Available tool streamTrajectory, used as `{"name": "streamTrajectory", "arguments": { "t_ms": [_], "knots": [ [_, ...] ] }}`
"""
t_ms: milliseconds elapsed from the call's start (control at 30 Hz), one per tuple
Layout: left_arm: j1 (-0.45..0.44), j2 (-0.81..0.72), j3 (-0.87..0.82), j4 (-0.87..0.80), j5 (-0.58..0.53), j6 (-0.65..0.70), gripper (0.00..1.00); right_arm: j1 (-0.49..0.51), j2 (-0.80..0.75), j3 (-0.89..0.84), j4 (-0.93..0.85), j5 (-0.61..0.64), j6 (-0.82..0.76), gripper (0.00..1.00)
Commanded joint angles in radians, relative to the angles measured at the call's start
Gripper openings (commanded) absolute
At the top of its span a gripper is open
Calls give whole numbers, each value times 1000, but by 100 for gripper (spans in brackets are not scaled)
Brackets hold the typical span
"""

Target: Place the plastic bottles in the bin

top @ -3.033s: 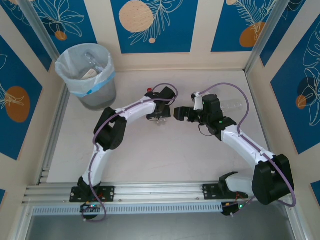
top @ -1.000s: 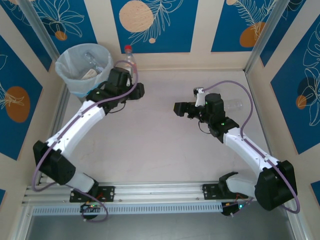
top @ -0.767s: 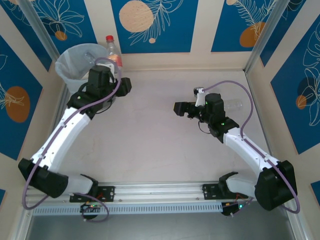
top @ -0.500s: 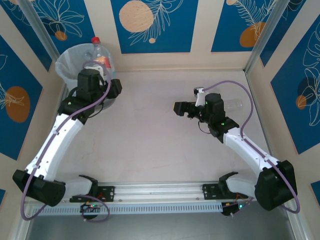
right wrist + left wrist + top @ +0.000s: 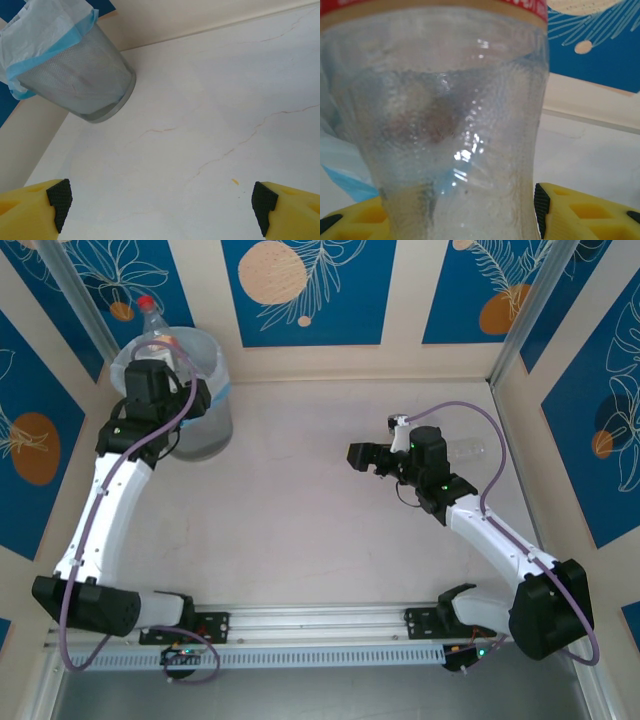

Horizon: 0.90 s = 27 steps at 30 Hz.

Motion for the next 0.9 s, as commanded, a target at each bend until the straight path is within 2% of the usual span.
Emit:
{"name": "streamTrajectory", "arguments": {
  "t_ms": [0, 233, 367, 533, 667, 867],
  "knots": [
    [52, 50, 75, 75, -29, 70, 36, 6, -3, -2, 10, 9, 3, 95],
    [162, 223, 259, 50, -53, 25, 36, 6, -8, -11, 12, 12, 5, 95],
    [171, 313, 342, 30, -66, 25, 37, 6, -14, -19, 13, 12, 7, 95],
    [178, 408, 430, -20, -156, -14, 38, 6, -28, -30, 13, 21, 0, 95],
    [182, 459, 442, 4, -197, -22, 38, 5, -38, -32, 8, 22, -2, 95],
    [200, 546, 507, -46, -163, -50, 37, 4, -62, -44, -3, 34, -6, 95]
  ]
}}
